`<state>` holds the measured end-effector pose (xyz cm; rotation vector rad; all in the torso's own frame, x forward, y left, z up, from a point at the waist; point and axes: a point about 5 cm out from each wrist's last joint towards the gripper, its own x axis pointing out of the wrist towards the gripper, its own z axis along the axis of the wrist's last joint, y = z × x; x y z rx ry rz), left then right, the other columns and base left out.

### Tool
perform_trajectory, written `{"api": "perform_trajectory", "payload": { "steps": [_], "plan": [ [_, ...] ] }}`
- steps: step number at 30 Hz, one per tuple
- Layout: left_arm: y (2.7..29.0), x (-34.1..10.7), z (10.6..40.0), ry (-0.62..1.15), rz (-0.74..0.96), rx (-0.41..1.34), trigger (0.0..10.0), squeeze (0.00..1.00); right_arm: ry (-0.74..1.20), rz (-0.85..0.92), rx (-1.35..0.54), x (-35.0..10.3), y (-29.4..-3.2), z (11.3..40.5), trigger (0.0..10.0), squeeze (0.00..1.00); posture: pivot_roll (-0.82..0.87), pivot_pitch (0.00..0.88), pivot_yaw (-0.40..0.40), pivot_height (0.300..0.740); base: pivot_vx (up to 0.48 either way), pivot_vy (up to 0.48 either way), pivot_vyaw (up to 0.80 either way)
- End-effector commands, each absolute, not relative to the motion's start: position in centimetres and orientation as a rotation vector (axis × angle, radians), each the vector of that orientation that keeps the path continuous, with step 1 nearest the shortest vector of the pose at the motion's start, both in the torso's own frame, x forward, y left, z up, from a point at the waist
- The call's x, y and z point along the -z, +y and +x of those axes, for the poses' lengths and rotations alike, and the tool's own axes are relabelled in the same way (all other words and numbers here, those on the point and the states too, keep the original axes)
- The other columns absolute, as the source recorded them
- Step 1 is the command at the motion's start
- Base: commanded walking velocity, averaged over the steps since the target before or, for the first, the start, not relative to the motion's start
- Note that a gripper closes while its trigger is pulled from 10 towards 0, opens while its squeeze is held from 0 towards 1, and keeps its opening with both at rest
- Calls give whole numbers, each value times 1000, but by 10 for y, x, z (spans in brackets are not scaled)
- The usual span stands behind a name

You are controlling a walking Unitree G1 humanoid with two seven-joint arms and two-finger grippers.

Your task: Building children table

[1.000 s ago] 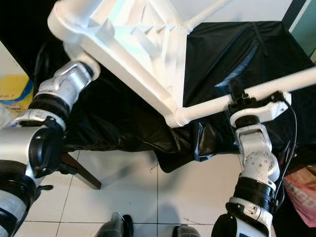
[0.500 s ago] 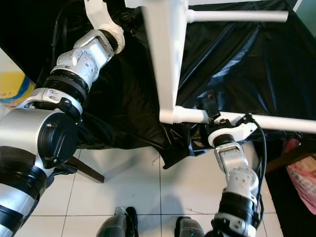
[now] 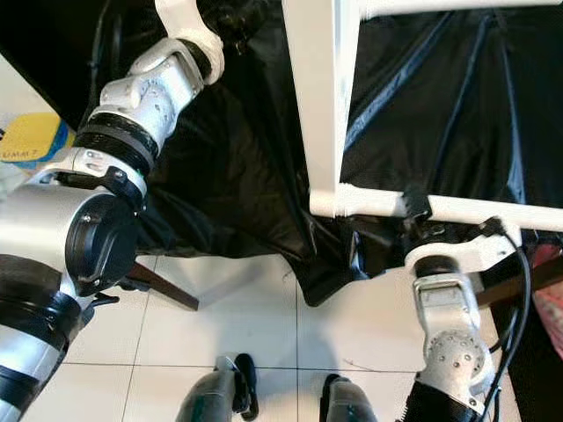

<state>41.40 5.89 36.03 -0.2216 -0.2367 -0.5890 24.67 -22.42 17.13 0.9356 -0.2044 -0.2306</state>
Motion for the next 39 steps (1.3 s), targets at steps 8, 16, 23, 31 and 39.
{"api": "perform_trajectory", "payload": {
  "steps": [8,16,23,31,39],
  "plan": [
    [56,-368,410,-265,-161,704,10000,0,46,778,705,-111,-218,183,10000,0,-58,247,147,740,0,0,0],
    [54,-370,410,-269,-148,709,10000,0,85,478,913,-120,-228,184,10000,0,-57,244,155,740,0,0,0],
    [54,-367,410,-266,-132,704,10000,0,-136,123,970,-160,-231,207,10000,0,-53,223,154,740,0,0,0],
    [56,-366,411,-267,-119,700,10000,0,-241,47,811,-180,-228,246,10000,0,-44,205,151,740,0,0,0],
    [56,-359,411,-258,-104,709,10000,0,-348,-27,659,-209,-237,288,10000,0,-49,188,139,740,0,0,0]
  ]
}}
